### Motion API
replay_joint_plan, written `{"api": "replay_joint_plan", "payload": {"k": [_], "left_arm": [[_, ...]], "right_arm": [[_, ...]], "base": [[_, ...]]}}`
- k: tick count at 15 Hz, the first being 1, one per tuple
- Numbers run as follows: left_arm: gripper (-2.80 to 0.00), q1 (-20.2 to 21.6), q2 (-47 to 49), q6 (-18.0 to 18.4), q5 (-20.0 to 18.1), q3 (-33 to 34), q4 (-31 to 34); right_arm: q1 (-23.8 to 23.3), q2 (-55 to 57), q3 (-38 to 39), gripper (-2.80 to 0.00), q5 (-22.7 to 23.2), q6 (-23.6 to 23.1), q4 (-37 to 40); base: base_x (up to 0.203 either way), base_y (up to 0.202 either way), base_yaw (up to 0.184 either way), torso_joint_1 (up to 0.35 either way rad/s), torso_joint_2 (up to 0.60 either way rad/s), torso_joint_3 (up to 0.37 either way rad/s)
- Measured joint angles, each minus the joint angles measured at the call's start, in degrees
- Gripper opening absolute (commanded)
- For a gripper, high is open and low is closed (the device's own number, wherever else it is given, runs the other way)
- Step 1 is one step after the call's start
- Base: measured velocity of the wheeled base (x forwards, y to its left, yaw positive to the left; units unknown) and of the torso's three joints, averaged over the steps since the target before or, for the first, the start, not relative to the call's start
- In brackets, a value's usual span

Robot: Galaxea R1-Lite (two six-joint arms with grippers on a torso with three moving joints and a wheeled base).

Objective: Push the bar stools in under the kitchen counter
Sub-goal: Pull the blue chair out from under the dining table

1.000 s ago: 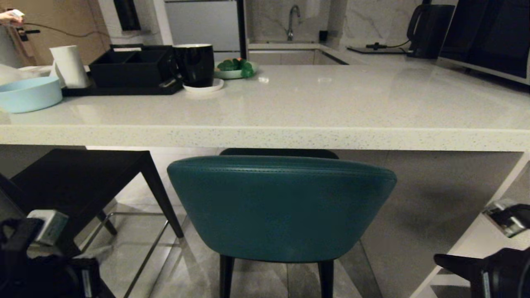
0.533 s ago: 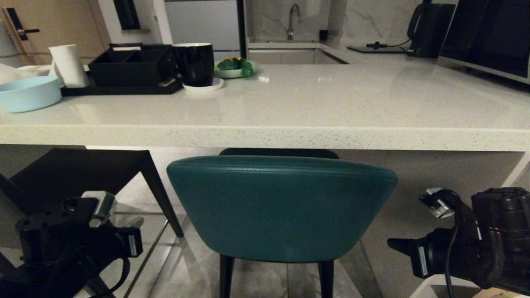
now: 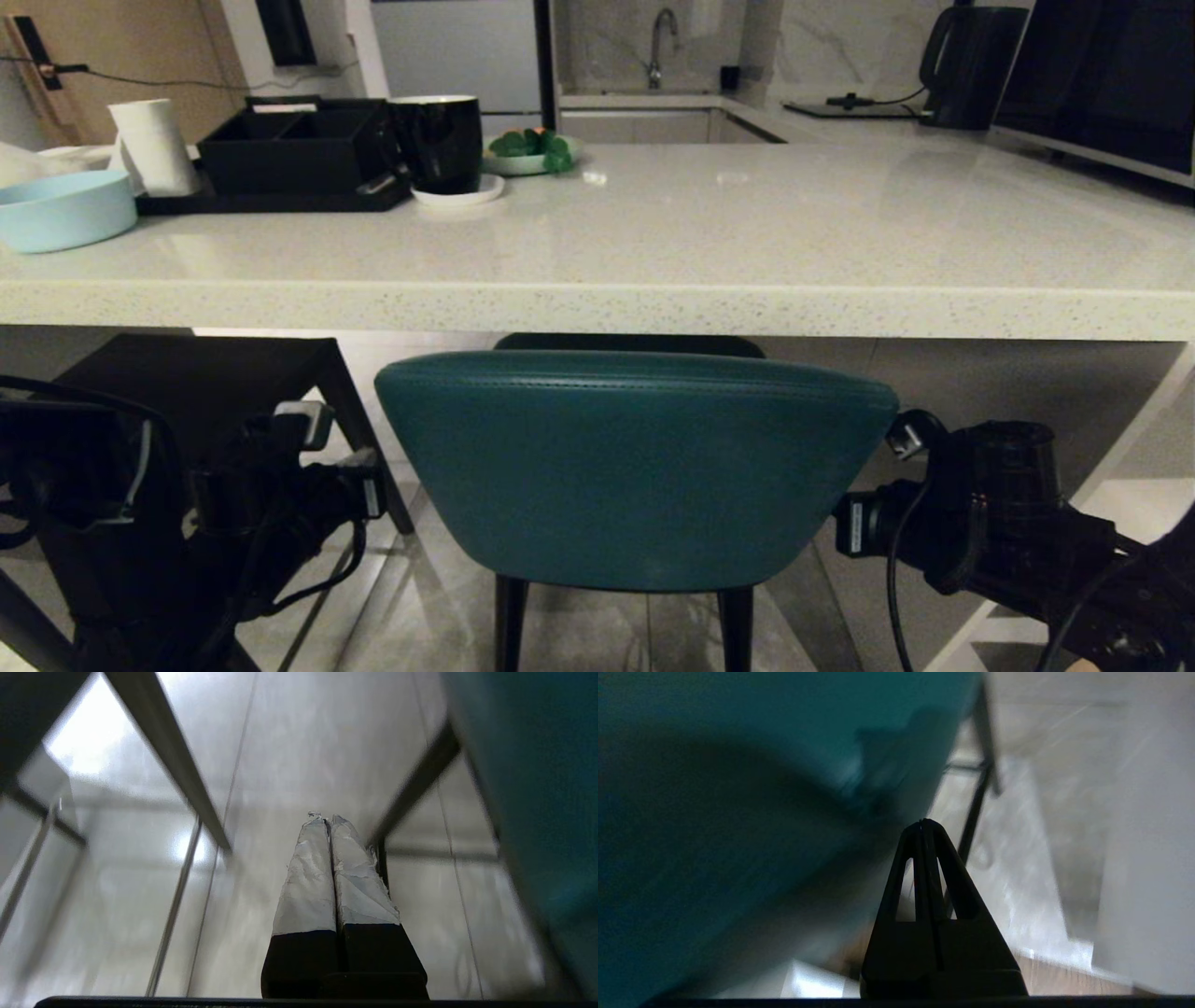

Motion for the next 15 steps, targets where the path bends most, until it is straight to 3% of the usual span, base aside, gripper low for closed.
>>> {"api": "replay_joint_plan", "payload": {"k": [2, 5, 9, 15], "left_arm": [[-2.80, 0.2, 1.1, 0.0, 0.5, -3.7, 0.0], [-2.80, 0.2, 2.1, -1.5, 4.9, -10.4, 0.0], [-2.80, -0.2, 1.7, -2.6, 7.2, -18.0, 5.3], [-2.80, -0.5, 1.5, -2.8, 7.4, -16.4, 4.7]], "right_arm": [[0.1, 4.7, -1.8, -2.80, -3.9, 3.6, -5.3], [-0.3, 9.3, -6.1, -2.80, -5.4, 9.0, -7.8], [-1.9, 11.6, -10.6, -2.80, -7.2, 9.5, -7.4], [-6.0, 11.6, -8.7, -2.80, -7.3, 4.9, -7.8]], "base": [[0.000, 0.000, 0.000, 0.000, 0.00, 0.000], [0.000, 0.000, 0.000, 0.000, 0.00, 0.000], [0.000, 0.000, 0.000, 0.000, 0.00, 0.000], [0.000, 0.000, 0.000, 0.000, 0.00, 0.000]]}}
